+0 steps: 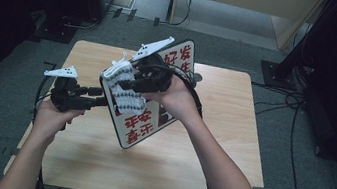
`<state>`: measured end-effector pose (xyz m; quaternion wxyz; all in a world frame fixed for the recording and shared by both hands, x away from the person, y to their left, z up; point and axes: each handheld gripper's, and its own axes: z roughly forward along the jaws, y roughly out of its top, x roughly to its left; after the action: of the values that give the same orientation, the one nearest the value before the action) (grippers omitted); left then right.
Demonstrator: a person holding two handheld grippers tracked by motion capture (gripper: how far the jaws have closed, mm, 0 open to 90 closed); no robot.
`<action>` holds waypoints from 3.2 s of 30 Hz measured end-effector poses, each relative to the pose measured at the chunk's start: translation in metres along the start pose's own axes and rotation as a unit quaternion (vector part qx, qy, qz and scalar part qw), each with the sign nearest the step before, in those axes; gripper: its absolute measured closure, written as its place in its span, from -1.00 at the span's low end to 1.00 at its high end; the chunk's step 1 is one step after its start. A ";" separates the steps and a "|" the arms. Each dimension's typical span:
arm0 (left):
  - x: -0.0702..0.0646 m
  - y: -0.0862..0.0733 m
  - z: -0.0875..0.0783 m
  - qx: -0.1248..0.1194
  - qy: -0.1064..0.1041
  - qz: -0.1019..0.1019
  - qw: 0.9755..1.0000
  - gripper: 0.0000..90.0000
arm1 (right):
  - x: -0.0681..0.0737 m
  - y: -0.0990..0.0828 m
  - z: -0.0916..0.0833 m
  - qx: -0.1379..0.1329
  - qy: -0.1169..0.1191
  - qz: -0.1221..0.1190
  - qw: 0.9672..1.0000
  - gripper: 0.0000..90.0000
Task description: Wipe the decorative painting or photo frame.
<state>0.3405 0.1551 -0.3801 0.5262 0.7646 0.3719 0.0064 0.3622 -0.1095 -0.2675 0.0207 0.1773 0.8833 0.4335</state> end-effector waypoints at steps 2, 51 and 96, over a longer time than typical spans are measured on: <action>0.000 0.000 0.000 0.003 -0.002 0.005 1.000 -0.15 | 0.001 0.003 0.002 0.004 -0.001 -0.001 1.000 0.73; -0.001 -0.004 0.002 -0.003 -0.008 0.000 1.000 -0.05 | 0.000 -0.027 0.027 0.039 0.016 0.007 0.999 0.69; -0.003 -0.006 0.005 0.009 -0.003 -0.005 1.000 -0.03 | 0.003 -0.066 0.047 0.050 0.033 0.018 0.998 0.71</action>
<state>0.3369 0.1506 -0.3863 0.5202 0.7678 0.3739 -0.0017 0.3485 -0.1097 -0.3474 -0.0249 0.1798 0.9007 0.3947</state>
